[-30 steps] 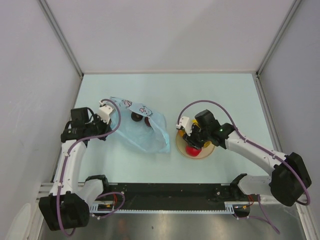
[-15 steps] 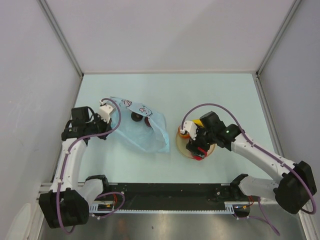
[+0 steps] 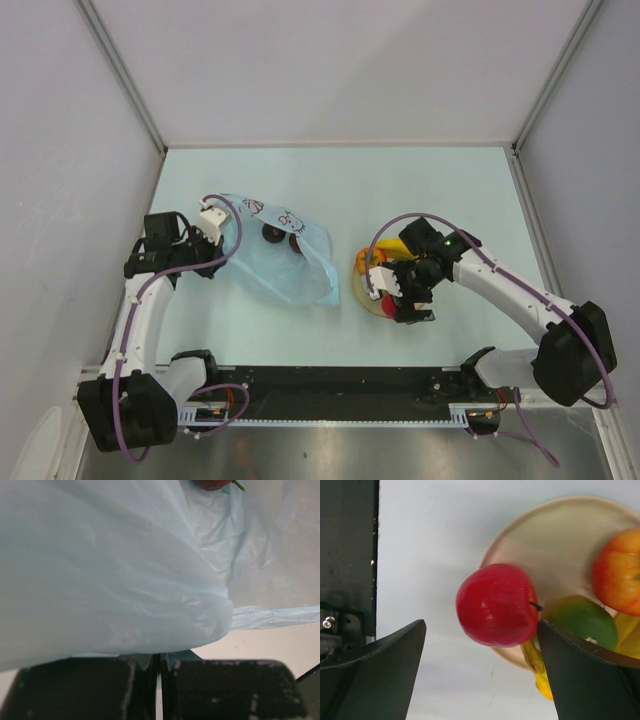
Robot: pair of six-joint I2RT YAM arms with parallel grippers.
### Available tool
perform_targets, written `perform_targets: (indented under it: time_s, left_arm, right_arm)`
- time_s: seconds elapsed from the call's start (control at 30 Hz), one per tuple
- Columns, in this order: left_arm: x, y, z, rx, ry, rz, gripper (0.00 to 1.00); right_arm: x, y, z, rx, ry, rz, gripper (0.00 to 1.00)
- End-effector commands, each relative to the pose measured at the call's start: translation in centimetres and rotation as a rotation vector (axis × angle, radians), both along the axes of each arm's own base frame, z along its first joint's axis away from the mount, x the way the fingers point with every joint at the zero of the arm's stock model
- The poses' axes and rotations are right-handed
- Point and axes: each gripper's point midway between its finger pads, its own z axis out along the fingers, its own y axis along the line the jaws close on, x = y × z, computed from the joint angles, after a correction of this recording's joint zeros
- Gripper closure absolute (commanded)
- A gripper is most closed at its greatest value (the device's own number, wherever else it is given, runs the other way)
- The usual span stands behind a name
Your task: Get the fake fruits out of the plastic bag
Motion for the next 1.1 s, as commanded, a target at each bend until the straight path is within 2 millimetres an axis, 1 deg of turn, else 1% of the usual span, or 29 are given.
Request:
perform_targets:
  time_s: [0.0,0.1,0.2,0.33,0.43,0.47,0.53,0.57,0.67,0.7,0.83,0.9,0.93,0.97,1.0,1.07]
  left_arm:
    - [0.7,-0.3,1.5,-0.027,-0.054,-0.002,1.00]
    - [0.7,-0.4,1.6,-0.032,-0.056,0.001,1.00]
    - [0.8,-0.4,1.7,-0.032,-0.057,-0.001,1.00]
    - [1.0,-0.3,1.8,-0.029,-0.060,0.003,1.00]
    - [1.0,-0.3,1.8,-0.032,-0.058,0.006,1.00]
    - [1.0,-0.4,1.8,-0.033,-0.058,0.003,1.00]
    - [1.0,-0.3,1.8,-0.032,-0.057,0.004,1.00]
    - [1.1,-0.3,1.8,-0.031,-0.058,0.005,1.00]
    - [1.1,-0.3,1.9,-0.034,-0.057,0.006,1.00]
    - [1.1,-0.3,1.9,-0.031,-0.060,0.006,1.00]
    - [1.2,-0.3,1.9,-0.034,-0.058,0.009,1.00]
    - [1.2,-0.3,1.8,-0.037,-0.054,0.009,1.00]
    - [1.2,-0.3,1.8,-0.038,-0.056,0.008,1.00]
    - [1.2,-0.4,1.7,-0.040,-0.053,0.008,1.00]
    - [1.2,-0.4,1.8,-0.040,-0.054,0.010,1.00]
    - [1.1,-0.4,1.7,-0.041,-0.051,0.009,1.00]
  right_arm:
    - [-0.3,0.4,0.7,0.021,0.005,0.101,0.02]
    - [-0.1,0.8,0.1,0.020,0.021,0.106,0.02]
    - [0.0,1.1,-0.4,0.018,0.035,0.115,0.05]
    - [-0.3,1.1,-1.3,-0.003,0.070,0.133,0.10]
    - [-0.4,1.2,-1.7,-0.011,0.078,0.144,0.15]
    - [-0.2,1.2,-1.7,-0.014,0.070,0.143,0.20]
    - [0.2,1.3,-1.7,-0.014,0.041,0.146,0.26]
    - [0.3,1.4,-1.6,-0.009,0.029,0.148,0.32]
    - [0.8,2.0,-0.4,0.041,-0.030,0.159,0.40]
    - [0.9,2.3,0.6,0.071,-0.069,0.168,0.41]
    - [0.4,3.4,2.5,0.138,-0.127,0.203,0.47]
    - [0.6,3.6,2.7,0.152,-0.147,0.202,0.51]
    - [0.6,3.7,3.2,0.169,-0.163,0.193,0.55]
    - [0.7,3.8,3.1,0.179,-0.170,0.186,0.56]
    - [1.1,4.2,3.3,0.202,-0.199,0.184,0.56]
    - [1.2,4.8,3.8,0.252,-0.233,0.191,0.56]
